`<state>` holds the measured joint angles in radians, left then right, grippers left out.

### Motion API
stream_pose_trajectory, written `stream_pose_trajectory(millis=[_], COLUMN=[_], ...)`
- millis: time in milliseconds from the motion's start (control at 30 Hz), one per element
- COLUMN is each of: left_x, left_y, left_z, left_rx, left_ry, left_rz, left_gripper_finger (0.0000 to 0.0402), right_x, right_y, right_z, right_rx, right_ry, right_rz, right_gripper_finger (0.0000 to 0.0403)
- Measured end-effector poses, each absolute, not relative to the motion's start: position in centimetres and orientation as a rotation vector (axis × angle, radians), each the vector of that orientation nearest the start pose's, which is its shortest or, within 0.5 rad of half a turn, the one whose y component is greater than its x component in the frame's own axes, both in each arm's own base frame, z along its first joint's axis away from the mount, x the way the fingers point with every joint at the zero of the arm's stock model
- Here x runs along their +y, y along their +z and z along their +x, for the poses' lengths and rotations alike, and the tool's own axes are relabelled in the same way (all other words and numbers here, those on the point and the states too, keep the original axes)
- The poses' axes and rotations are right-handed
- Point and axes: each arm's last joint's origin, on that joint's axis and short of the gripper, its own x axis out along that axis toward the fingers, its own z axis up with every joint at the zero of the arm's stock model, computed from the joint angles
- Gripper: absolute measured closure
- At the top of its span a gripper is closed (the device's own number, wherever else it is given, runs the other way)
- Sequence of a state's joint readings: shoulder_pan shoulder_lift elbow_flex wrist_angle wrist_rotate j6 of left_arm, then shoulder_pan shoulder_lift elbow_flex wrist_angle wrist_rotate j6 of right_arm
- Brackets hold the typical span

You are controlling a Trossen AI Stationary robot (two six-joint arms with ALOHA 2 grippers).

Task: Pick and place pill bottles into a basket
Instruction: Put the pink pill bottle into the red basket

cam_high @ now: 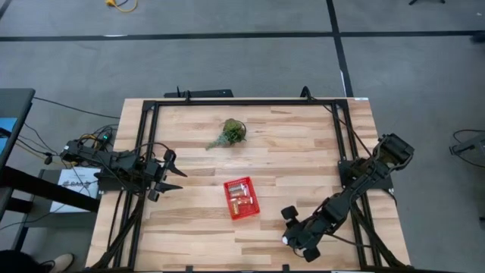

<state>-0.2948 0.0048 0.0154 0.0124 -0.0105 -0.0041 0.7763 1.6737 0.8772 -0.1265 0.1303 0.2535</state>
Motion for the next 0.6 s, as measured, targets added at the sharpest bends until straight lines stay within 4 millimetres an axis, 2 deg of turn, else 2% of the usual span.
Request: stream_pose_trajectory(millis=[133,267,433,600], left_x=[-2.8,-2.8,-2.8,-2.8], left_y=[17.0,17.0,17.0,17.0], left_z=[9.3,9.3,9.3,9.3], left_rx=[-0.022,-0.022,-0.022,-0.022], left_ry=[-0.285,-0.285,-0.284,-0.284], left_rz=[-0.008,-0.008,-0.008,-0.008], left_gripper_finger=[0.0210,0.0210,0.0210,0.0210], right_x=[21.9,21.4,20.1,17.9], right_y=[15.6,15.9,18.3,21.1], right_z=[23.2,23.4,23.6,24.2], right_rx=[0.904,0.899,0.839,0.720], right_ry=[0.486,0.488,0.499,0.478], right_rz=[-0.192,-0.211,-0.206,-0.262], right_gripper_finger=[0.0304,0.0295,0.0270,0.0289])
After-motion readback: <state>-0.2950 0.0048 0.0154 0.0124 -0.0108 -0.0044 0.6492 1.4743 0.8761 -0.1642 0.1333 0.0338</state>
